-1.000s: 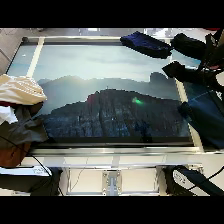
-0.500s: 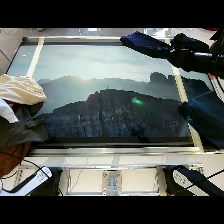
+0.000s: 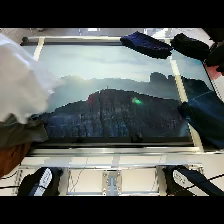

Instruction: Fold the shirts.

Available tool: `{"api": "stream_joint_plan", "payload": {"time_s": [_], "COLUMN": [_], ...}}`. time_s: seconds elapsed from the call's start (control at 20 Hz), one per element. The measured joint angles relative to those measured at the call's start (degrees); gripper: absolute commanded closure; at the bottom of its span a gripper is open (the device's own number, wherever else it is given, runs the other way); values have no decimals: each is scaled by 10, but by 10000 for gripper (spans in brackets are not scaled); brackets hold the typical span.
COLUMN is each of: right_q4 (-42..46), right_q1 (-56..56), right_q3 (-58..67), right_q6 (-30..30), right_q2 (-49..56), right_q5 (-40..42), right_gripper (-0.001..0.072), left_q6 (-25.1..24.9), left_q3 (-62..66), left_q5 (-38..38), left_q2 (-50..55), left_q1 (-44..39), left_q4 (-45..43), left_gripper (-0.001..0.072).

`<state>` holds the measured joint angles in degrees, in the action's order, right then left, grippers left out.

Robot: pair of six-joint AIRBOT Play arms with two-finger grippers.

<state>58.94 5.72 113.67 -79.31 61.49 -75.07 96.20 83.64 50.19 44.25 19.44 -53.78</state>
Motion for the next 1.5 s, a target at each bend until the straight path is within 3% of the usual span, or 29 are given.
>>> {"api": "stream_joint_plan", "payload": {"time_s": [0.15, 0.2, 0.25, 0.3, 0.5, 0.65, 0.8, 0.9, 1.05, 1.2, 1.35, 1.5], "right_q4": [17, 22, 28, 37, 115, 178, 180, 132, 58, 3, -45, -70], "right_q1": [0, 0, 0, 0, 0, 0, 0, -1, -18, -61, -127, -199], "right_q3": [20, 22, 23, 22, 19, 11, -58, -155, -333, -491, -564, -558], "right_q6": [0, 0, 0, 0, 5, 7, 7, 7, 12, 18, 22, 33], "right_q2": [-1, -1, -1, -1, 1, 9, 22, 29, 35, 47, 86, 159], "right_q5": [-12, -17, -21, -26, -50, -92, -132, -127, -41, 97, 228, 332], "right_gripper": [225, 225, 225, 225, 225, 226, 225, 224, 219, 218, 218, 218], "left_q6": [-40, -54, -65, -73, -90, -90, -39, -13, 10, 17, 22, 15], "left_q3": [-16, -24, -31, -36, -45, -47, -49, -49, -49, -49, -49, -49], "left_q5": [63, 79, 90, 93, 62, 40, 57, 80, 108, 114, 91, 53], "left_q2": [42, 65, 89, 118, 220, 262, 299, 328, 380, 430, 468, 490], "left_q1": [-113, -156, -194, -235, -312, -300, -256, -227, -202, -194, -191, -190], "left_q4": [29, 33, 34, 35, 24, -61, -172, -212, -242, -254, -240, -200], "left_gripper": [683, 532, 193, 3, 10, 11, 12, 12, 13, 13, 13, 13]}}
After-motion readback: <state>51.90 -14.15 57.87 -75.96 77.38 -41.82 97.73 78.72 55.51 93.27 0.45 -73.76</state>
